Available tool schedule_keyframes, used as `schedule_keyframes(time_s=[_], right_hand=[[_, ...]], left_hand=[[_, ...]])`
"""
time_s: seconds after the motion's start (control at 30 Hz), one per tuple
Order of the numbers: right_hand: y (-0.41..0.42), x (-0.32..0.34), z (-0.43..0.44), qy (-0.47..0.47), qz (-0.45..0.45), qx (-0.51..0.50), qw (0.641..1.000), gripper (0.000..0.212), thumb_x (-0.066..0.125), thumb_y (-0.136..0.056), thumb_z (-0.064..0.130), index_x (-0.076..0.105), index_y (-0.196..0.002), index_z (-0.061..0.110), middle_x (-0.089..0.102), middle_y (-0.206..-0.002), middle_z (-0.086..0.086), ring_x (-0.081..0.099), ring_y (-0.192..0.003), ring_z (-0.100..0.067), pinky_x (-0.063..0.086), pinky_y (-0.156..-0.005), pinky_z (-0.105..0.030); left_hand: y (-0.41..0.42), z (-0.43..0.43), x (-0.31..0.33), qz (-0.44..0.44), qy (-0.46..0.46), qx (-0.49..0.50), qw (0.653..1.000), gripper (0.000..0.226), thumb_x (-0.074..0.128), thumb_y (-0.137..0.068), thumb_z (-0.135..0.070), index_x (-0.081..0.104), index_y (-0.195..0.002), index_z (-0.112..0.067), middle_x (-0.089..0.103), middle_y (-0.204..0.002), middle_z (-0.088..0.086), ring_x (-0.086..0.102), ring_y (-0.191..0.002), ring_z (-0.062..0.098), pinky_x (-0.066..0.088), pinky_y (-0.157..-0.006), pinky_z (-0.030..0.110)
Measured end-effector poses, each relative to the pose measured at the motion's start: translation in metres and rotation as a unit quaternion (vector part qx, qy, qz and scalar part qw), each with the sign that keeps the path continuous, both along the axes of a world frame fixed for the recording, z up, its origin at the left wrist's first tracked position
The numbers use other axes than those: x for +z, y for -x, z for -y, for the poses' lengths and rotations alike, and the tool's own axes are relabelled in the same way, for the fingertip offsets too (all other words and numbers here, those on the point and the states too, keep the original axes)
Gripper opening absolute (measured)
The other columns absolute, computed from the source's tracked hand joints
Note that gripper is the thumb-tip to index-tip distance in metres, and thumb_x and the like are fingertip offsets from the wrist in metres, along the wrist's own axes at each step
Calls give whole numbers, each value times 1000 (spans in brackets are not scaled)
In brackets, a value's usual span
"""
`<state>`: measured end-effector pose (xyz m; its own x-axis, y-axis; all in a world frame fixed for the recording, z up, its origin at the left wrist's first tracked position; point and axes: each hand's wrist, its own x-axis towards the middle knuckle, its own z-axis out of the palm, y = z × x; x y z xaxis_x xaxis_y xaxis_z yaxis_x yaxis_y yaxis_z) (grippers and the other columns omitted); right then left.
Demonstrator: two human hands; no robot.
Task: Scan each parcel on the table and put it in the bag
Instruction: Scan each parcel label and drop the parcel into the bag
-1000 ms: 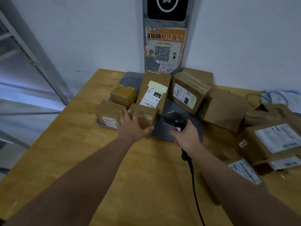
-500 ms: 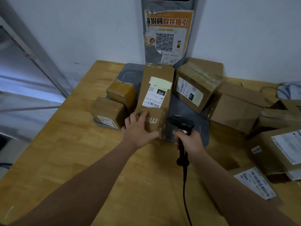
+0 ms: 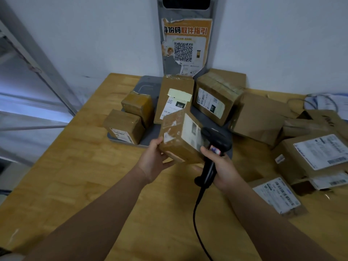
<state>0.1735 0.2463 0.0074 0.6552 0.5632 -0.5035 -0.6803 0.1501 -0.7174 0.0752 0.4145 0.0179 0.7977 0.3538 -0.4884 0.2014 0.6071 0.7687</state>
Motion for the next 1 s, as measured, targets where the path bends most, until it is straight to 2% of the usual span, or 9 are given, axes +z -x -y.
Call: schedule_keyframes(time_s=[0.17,0.27,0.33,0.4,0.5,0.63,0.73,0.83,1.0], right_hand=[[6,2,3,102,126,-73,984,43,75,-79,1,60,-117,13,68,-115,-7,68,-103,-22,57,-87,-38],[11,5,4,153,219,-49,962,37,76,-80,6,59,-110,20,67,-106,3,65,-104,-16,55,-88,-31],[11,9,4,170,271,-34,947,38,74,-82,6,59,-115,16,65,-103,7,63,-102,-13,52,-80,-20],[9,13,5,178,307,-16,935,39,74,-82,5,58,-116,12,64,-97,7,61,-99,-13,48,-71,-14],[8,14,6,172,304,-23,937,38,75,-81,7,58,-113,17,65,-99,6,62,-99,-13,51,-78,-20],[14,9,8,87,197,-139,966,44,77,-80,11,58,-120,14,67,-103,-2,66,-104,-21,56,-88,-35],[25,3,7,60,137,-113,982,67,81,-69,30,55,-129,13,65,-117,-6,64,-110,-20,56,-89,-39],[35,4,3,13,147,-59,987,70,80,-66,30,55,-131,16,68,-121,-5,66,-110,-21,54,-91,-43],[24,10,13,20,186,-28,982,59,79,-70,19,59,-126,13,71,-116,-5,67,-109,-21,53,-93,-42]], left_hand=[[6,4,2,-66,-211,-18,975,27,50,-99,-27,52,-126,-27,62,-125,3,60,-107,11,49,-93,30],[4,8,8,-87,-253,-61,962,77,54,-83,-63,32,-146,-25,56,-129,-5,57,-102,7,45,-100,34],[4,9,11,-89,-276,-92,953,86,57,-81,-60,16,-151,-30,53,-123,-10,56,-94,2,50,-84,26],[5,5,10,-90,-279,-90,952,87,62,-85,-52,8,-151,-36,55,-127,-5,61,-96,9,53,-65,20],[10,-2,13,-109,-258,-90,956,80,62,-88,-47,12,-150,-40,59,-126,1,66,-96,20,55,-57,24],[15,0,12,-73,-186,-1,980,58,64,-91,-34,30,-138,-29,60,-122,6,68,-95,24,59,-69,32],[17,12,4,-7,-90,55,994,61,66,-89,-26,27,-135,-22,57,-127,7,64,-107,26,56,-89,39],[17,33,-4,14,-67,16,998,66,69,-86,-26,23,-134,-24,57,-130,6,61,-114,24,49,-100,39],[24,30,-4,-54,-134,-103,984,83,75,-72,-52,25,-133,-28,55,-121,-9,53,-113,10,35,-106,35]])
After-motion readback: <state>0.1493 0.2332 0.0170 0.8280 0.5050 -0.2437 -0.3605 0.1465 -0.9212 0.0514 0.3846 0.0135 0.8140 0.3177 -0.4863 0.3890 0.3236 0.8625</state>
